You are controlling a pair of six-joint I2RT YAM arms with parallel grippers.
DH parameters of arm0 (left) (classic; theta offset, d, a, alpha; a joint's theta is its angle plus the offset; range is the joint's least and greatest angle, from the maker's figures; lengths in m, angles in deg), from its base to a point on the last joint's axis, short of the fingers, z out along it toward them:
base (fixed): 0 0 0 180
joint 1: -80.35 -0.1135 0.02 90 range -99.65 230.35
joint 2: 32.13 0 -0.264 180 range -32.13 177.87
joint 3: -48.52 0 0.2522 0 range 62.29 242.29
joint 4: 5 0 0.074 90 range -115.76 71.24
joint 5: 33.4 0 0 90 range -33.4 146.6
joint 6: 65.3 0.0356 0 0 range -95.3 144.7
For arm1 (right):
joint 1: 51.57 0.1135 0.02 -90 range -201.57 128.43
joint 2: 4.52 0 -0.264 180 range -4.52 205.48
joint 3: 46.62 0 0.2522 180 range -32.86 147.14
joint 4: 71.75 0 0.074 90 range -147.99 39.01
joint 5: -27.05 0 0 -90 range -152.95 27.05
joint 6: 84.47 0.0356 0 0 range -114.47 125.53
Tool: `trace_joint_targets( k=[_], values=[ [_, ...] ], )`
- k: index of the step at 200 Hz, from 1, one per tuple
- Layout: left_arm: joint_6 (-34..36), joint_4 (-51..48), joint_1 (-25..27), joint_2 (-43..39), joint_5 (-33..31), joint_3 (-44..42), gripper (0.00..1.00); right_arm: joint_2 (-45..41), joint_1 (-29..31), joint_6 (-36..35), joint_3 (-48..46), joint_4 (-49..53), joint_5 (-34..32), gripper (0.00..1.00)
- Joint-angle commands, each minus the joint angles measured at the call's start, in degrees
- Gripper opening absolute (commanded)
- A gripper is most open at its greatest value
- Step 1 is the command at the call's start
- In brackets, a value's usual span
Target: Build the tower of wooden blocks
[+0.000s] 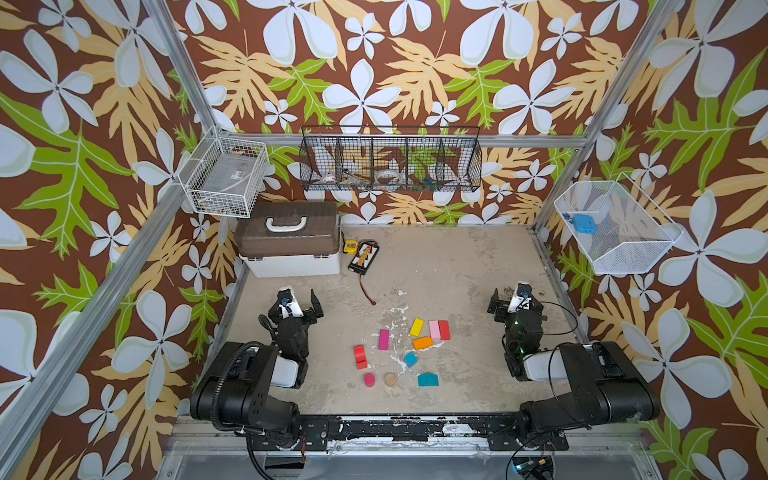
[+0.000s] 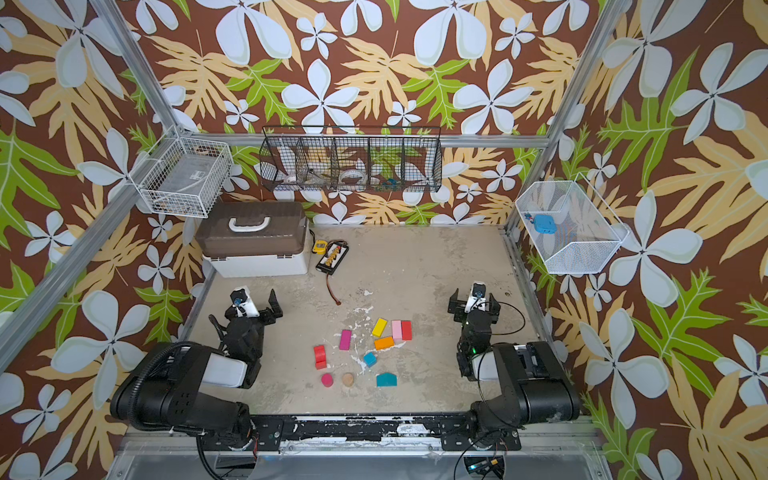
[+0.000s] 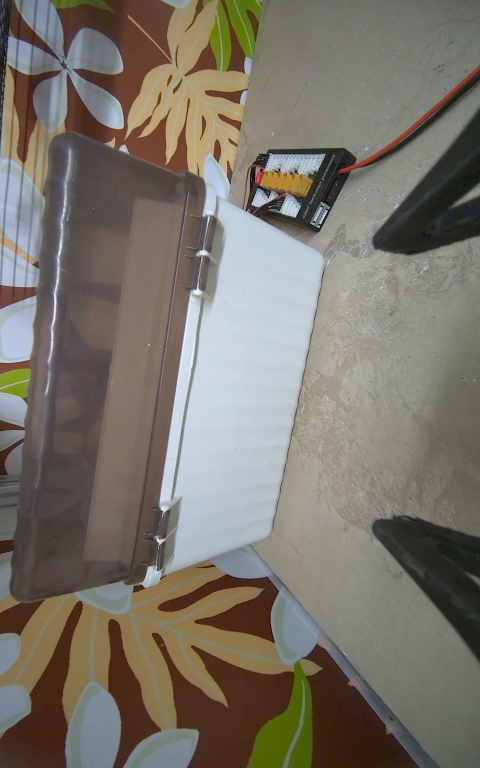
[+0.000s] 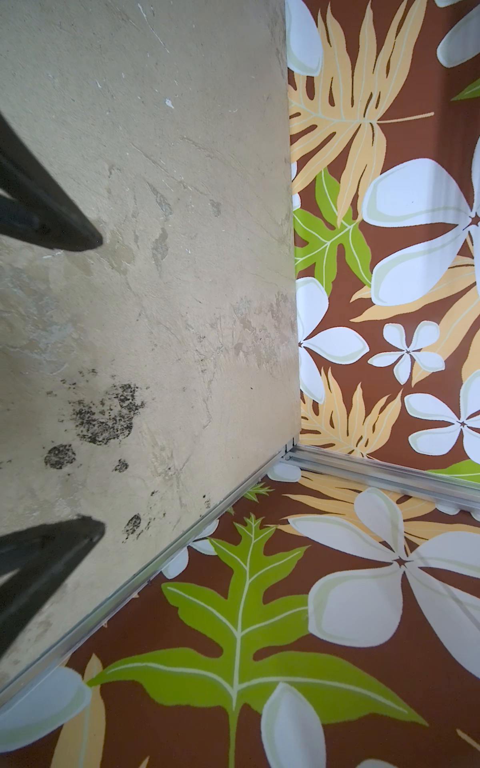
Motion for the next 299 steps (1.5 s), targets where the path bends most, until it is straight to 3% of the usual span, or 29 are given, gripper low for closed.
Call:
trace_joint_targets(
  k=[1, 50, 64, 85, 101, 109, 137, 158, 173, 189, 204, 239, 269, 299],
  values=[
    [0.09, 2.13, -0.05, 0.00, -0.10, 0.08, 1.00, -0.13, 0.06, 0.24, 0.13, -0.20, -0.14, 1.00],
    [0.78, 2.52, -0.05, -0.59, 2.23, -0.20, 1.00, -0.54, 0.12, -0.20, -0.10, -0.82, 0.08, 1.00],
    [2.29, -0.64, 0.25, -2.85, 5.50, 0.27, 1.00, -3.08, 0.15, -0.52, 2.82, 6.76, 1.97, 1.00],
    [3.43, -2.80, 1.77, -5.52, 3.27, 0.51, 1.00, -6.11, 0.26, 0.16, 5.82, 15.35, 2.05, 1.00],
    [5.88, -8.42, 6.60, -11.57, -3.79, 0.98, 1.00, -9.99, 0.26, 4.66, 10.03, 28.92, 0.30, 1.00],
    [6.27, -12.53, 8.90, -15.30, -7.29, 1.71, 1.00, -11.46, 0.24, 5.44, 10.51, 30.97, 0.66, 1.00],
    [-3.73, -24.26, 9.84, -27.17, -7.68, 3.90, 1.00, -18.21, 0.23, 8.59, 8.31, 30.69, 3.29, 1.00],
    [-13.29, -39.57, 9.73, -33.68, -3.41, 8.31, 1.00, -23.34, 0.18, 21.11, 13.92, 43.55, 1.95, 1.00],
    [-12.89, -43.99, 9.84, -35.19, 3.08, 9.18, 1.00, -24.13, 0.14, 27.74, 20.45, 56.53, 4.28, 1.00],
    [-20.18, -48.52, 9.70, -35.76, -5.34, 8.90, 1.00, -23.85, 0.14, 27.84, 23.91, 61.17, 10.66, 1.00],
    [-28.50, -55.57, 9.06, -36.29, -15.07, 9.21, 1.00, -25.45, 0.14, 26.04, 22.58, 57.35, 20.63, 1.00],
    [-25.29, -52.58, 8.17, -40.19, -14.69, 6.31, 1.00, -31.51, 0.37, 26.53, 19.30, 51.92, 28.95, 1.00],
    [-26.51, -48.49, 7.45, -37.27, -17.46, 2.99, 1.00, -33.90, 0.43, 29.16, 19.53, 55.88, 26.61, 1.00],
    [-27.85, -52.39, 6.50, -31.86, -17.27, 7.02, 1.00, -32.92, 0.40, 31.99, 21.92, 62.66, 28.86, 1.00]
  ],
)
